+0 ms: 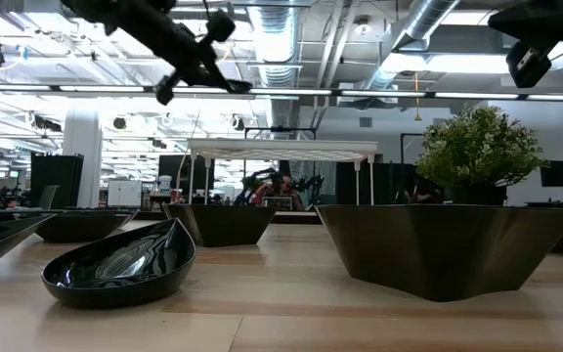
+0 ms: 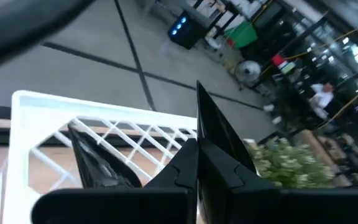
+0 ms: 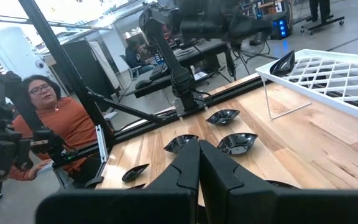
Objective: Pick & Place Mini shaped plates
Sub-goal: Stack the left black drop shaped plate on top of the black drop shaped plates on the shelf
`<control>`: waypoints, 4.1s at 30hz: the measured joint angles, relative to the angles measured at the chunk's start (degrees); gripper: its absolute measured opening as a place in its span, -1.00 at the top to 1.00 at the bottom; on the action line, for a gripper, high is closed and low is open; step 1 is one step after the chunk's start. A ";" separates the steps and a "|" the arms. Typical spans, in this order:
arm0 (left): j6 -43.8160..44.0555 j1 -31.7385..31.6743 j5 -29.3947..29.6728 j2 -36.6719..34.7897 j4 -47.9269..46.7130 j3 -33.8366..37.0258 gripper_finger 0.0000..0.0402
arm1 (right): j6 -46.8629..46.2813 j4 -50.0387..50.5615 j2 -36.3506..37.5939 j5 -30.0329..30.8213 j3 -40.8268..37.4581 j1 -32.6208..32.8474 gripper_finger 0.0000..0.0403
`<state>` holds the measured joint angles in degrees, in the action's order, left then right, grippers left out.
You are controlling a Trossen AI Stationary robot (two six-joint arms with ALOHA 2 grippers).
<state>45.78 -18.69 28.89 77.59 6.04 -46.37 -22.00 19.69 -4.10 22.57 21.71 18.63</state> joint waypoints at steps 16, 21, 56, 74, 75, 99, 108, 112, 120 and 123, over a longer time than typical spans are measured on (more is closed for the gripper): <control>-0.65 -7.04 -6.26 5.44 -6.03 -1.60 0.97 | -0.02 -0.01 0.00 0.00 0.00 0.00 1.00; 1.74 -6.29 -4.28 5.44 -9.07 -1.58 0.97 | -0.02 0.01 0.00 0.00 0.00 -0.01 1.00; 4.26 -5.72 -2.12 7.16 -9.93 -1.55 0.97 | -0.02 0.01 0.00 0.00 0.00 -0.02 1.00; 4.02 -6.06 -2.14 7.30 -10.05 -1.55 0.80 | -0.02 -0.01 0.00 0.00 0.00 -0.02 1.00; 4.00 -6.11 -2.14 7.30 -10.05 -1.55 0.77 | -0.02 0.00 0.00 0.00 0.00 -0.02 1.00; 2.68 -5.93 -4.13 5.13 -10.86 -1.60 0.44 | -0.03 0.00 0.00 0.00 0.00 0.00 1.00; 2.47 -4.17 -4.10 0.31 -13.62 -1.60 0.44 | -0.04 -0.01 0.00 0.00 0.00 0.00 1.00; 2.47 0.50 -5.14 -1.72 -16.06 -1.60 0.47 | -0.04 0.01 0.00 0.00 0.00 0.00 1.00; -0.81 14.39 -10.82 -3.02 -17.83 -1.58 0.56 | -0.04 0.01 0.00 0.00 0.00 0.00 1.00; -0.56 19.23 -14.74 -3.02 -18.06 -1.58 0.58 | -0.03 0.01 0.00 0.00 0.00 0.00 1.00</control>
<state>45.22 0.54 14.14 74.56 -12.02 -47.94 -22.03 19.70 -4.10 22.57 21.71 18.63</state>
